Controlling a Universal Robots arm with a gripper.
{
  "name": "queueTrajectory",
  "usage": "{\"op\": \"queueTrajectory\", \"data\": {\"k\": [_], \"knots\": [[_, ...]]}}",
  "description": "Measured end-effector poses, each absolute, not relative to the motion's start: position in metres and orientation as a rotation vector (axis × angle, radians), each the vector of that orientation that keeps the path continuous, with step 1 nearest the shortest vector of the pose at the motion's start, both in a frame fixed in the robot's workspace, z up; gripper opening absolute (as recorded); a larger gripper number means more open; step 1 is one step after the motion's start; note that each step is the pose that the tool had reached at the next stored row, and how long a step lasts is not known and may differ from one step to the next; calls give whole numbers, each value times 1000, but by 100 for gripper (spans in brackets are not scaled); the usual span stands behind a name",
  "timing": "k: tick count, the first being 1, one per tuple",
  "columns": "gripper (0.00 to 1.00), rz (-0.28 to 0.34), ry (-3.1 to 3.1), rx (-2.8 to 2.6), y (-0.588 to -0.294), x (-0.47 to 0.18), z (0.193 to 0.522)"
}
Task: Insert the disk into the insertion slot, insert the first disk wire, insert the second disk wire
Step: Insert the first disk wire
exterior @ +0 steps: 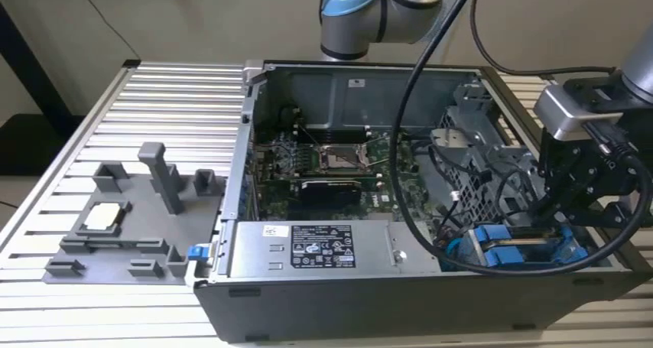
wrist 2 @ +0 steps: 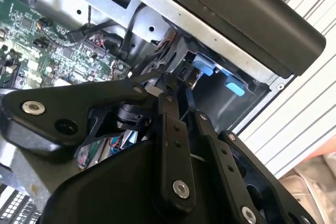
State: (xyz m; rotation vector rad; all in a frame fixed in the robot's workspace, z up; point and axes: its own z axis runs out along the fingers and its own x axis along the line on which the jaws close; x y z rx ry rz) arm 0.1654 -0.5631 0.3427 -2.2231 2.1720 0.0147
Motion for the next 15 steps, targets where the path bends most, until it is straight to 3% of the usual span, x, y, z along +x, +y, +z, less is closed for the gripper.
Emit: {"op": "queueTrajectory", "data": {"k": [15], "knots": [[19, 16, 2192, -2202, -565, 166, 336]]}}
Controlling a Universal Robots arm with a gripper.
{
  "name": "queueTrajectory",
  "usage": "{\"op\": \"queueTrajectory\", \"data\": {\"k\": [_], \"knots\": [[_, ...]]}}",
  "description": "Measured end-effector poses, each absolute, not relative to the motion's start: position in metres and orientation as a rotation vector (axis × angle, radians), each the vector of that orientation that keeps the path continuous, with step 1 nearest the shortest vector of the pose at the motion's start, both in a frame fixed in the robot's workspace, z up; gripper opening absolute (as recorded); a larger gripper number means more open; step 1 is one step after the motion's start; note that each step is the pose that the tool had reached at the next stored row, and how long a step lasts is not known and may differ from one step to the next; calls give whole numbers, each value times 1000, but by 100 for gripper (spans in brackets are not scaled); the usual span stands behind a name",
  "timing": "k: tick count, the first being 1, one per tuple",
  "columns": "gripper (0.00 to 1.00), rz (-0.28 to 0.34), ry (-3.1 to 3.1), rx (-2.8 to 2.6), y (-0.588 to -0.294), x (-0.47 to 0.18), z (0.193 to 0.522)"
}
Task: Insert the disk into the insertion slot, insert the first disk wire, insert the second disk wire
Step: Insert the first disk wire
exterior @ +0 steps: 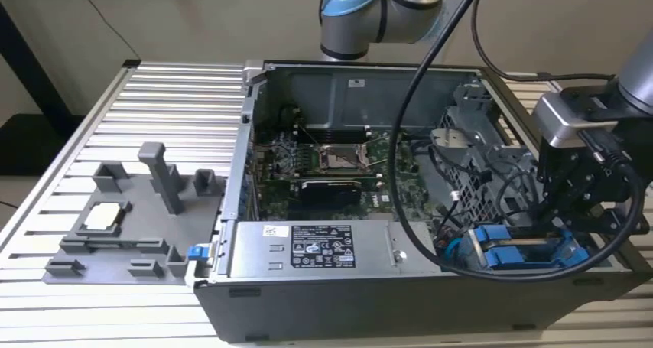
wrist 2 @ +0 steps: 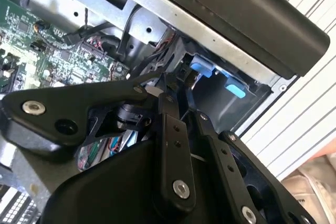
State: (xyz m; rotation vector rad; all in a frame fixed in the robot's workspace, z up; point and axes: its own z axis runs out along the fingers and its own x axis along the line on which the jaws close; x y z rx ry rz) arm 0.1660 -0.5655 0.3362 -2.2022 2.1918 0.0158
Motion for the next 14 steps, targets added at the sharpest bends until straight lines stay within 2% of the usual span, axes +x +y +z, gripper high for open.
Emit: {"op": "queueTrajectory", "data": {"k": [8, 9, 10, 14], "knots": [[19, 14, 2202, -2194, -568, 168, 331], [20, 16, 2201, -2193, -568, 168, 331], [27, 18, 2202, -2194, -568, 168, 331], [27, 22, 2204, -2196, -568, 168, 346]]}}
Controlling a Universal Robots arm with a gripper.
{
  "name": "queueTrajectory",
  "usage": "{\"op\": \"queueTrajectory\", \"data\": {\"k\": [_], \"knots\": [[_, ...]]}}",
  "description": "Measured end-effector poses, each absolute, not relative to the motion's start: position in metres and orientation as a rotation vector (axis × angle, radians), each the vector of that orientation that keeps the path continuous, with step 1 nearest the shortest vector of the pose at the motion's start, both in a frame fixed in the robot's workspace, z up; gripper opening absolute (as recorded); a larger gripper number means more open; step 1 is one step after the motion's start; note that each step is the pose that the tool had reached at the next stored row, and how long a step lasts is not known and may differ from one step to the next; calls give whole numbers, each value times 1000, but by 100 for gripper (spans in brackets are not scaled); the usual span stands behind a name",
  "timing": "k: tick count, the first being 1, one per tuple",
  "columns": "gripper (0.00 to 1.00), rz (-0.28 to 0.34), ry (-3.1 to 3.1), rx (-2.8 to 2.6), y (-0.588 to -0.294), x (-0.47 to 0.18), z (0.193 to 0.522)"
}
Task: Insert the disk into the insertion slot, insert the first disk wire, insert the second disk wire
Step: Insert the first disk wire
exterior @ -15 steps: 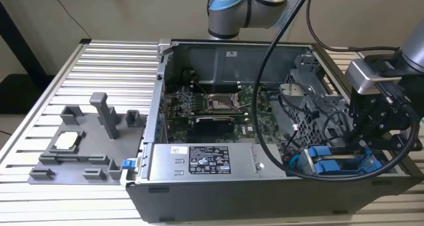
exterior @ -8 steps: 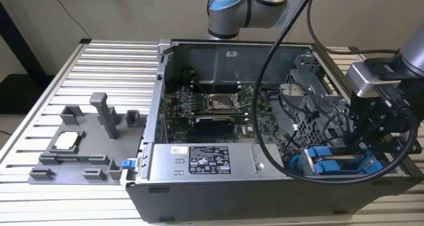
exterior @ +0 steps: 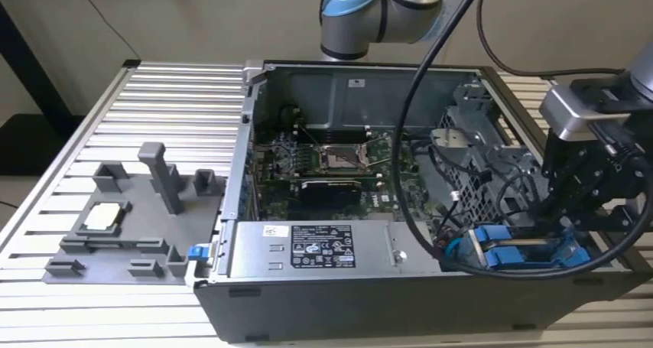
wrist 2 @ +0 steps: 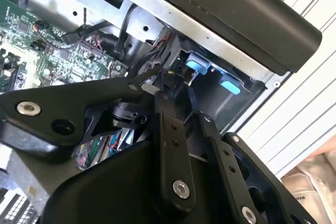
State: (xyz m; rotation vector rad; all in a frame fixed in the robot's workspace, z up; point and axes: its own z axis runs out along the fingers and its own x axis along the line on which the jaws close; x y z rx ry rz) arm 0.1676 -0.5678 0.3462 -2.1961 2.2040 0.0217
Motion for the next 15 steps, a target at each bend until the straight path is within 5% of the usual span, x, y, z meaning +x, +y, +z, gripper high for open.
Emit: {"op": "queueTrajectory", "data": {"k": [15], "knots": [[27, 22, 2204, -2196, -568, 167, 384]]}}
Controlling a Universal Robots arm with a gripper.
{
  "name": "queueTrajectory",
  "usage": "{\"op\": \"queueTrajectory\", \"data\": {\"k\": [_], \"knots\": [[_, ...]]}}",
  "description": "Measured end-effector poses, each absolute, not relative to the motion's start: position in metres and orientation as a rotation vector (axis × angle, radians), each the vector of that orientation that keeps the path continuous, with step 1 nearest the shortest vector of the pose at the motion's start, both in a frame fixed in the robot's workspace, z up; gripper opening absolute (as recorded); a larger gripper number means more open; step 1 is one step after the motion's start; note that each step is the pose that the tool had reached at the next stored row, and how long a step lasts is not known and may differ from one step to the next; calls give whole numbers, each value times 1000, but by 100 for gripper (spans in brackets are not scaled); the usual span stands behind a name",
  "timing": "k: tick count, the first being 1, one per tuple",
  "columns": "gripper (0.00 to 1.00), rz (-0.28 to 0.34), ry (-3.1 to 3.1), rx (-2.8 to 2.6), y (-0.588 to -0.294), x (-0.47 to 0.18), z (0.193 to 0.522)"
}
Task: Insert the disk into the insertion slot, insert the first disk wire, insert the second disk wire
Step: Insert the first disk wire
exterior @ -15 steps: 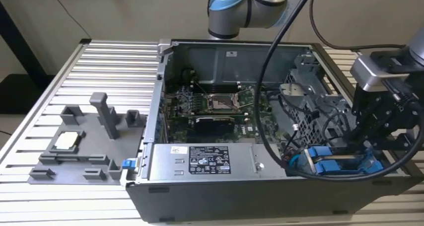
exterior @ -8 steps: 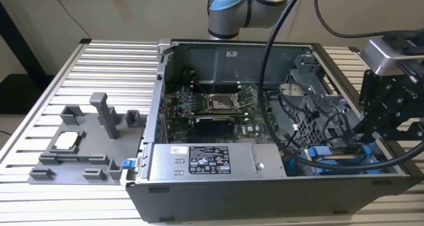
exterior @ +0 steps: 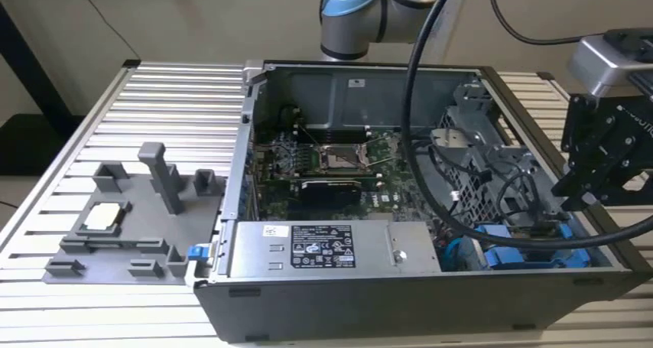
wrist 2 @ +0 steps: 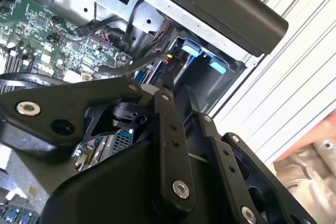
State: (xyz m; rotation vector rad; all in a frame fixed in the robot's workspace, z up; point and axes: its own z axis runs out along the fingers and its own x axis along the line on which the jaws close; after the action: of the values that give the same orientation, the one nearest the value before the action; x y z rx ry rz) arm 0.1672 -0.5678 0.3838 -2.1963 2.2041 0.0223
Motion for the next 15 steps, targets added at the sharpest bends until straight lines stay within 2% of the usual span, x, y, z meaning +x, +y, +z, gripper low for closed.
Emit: {"op": "queueTrajectory", "data": {"k": [4, 15], "knots": [[27, 22, 2204, -2196, -567, 167, 384], [27, 22, 2205, -2196, -535, 162, 384]]}}
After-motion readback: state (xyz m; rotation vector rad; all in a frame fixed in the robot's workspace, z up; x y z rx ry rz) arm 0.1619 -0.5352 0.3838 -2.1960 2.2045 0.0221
